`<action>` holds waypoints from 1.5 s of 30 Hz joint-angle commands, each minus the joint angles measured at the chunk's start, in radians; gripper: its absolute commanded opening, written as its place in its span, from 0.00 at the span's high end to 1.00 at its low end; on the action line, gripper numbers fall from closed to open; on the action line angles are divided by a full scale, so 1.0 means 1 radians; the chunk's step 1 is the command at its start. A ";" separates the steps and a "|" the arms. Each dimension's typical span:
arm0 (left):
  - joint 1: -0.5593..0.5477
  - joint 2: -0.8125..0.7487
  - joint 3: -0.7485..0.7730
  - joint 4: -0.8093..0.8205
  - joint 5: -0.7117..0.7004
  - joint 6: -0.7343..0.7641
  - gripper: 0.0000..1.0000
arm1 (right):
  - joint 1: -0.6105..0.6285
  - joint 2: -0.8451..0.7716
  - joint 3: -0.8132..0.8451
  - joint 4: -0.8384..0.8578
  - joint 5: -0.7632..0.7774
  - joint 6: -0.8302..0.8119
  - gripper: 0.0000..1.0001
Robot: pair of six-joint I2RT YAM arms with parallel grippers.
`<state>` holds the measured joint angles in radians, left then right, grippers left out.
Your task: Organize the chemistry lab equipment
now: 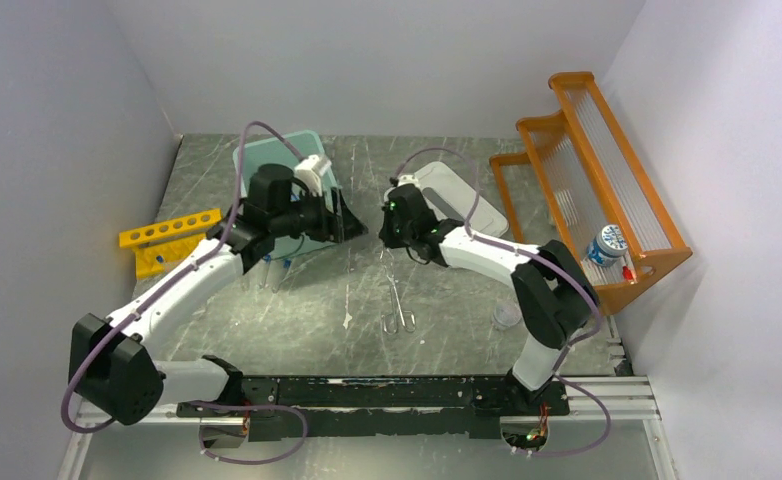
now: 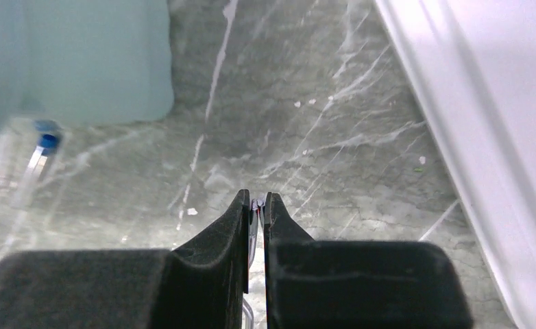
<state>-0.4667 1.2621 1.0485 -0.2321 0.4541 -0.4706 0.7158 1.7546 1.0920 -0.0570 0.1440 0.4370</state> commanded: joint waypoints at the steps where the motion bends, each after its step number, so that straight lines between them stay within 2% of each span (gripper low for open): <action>1: -0.100 -0.008 -0.098 0.125 -0.086 -0.084 0.26 | -0.056 -0.093 -0.028 0.042 -0.091 0.074 1.00; 4: -0.149 -0.015 -0.193 0.212 -0.129 -0.126 0.18 | -0.093 -0.123 -0.060 0.088 -0.137 0.102 1.00; 6: -0.175 -0.014 -0.273 0.327 -0.138 -0.160 0.17 | -0.113 -0.135 -0.093 0.131 -0.187 0.122 1.00; 8: -0.199 0.006 -0.347 0.445 -0.145 -0.193 0.18 | -0.130 -0.148 -0.128 0.177 -0.231 0.144 1.00; 10: -0.220 0.043 -0.387 0.538 -0.131 -0.225 0.25 | -0.144 -0.161 -0.156 0.210 -0.275 0.165 1.00; 12: -0.255 0.084 -0.395 0.585 -0.159 -0.236 0.28 | -0.156 -0.177 -0.180 0.238 -0.302 0.172 1.00; 16: -0.334 0.179 -0.396 0.681 -0.194 -0.246 0.28 | -0.187 -0.204 -0.228 0.294 -0.378 0.196 1.00; 22: -0.394 0.290 -0.381 0.728 -0.291 -0.285 0.31 | -0.220 -0.267 -0.288 0.353 -0.460 0.240 1.00; 26: -0.399 0.332 -0.389 0.788 -0.302 -0.289 0.46 | -0.226 -0.298 -0.312 0.361 -0.476 0.248 1.00; 31: -0.401 0.364 -0.378 0.827 -0.298 -0.287 0.74 | -0.233 -0.308 -0.320 0.352 -0.481 0.251 1.00; 35: -0.401 0.342 -0.358 0.790 -0.320 -0.251 0.94 | -0.235 -0.303 -0.315 0.349 -0.479 0.252 1.00; 37: -0.401 0.322 -0.337 0.741 -0.326 -0.217 0.95 | -0.236 -0.302 -0.299 0.336 -0.480 0.247 1.00; 38: -0.401 0.309 -0.324 0.719 -0.323 -0.202 0.95 | -0.236 -0.305 -0.285 0.318 -0.477 0.241 0.97; 43: -0.392 0.260 -0.186 0.527 -0.255 -0.123 0.95 | -0.237 -0.347 -0.187 0.186 -0.414 0.227 0.44; 45: -0.383 0.250 -0.111 0.432 -0.235 -0.097 0.95 | -0.238 -0.374 -0.138 0.138 -0.400 0.216 0.33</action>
<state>-0.8597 1.5791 0.7795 0.3275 0.1635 -0.6605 0.4839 1.4559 0.8520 0.1730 -0.2985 0.6731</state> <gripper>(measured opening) 0.083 0.589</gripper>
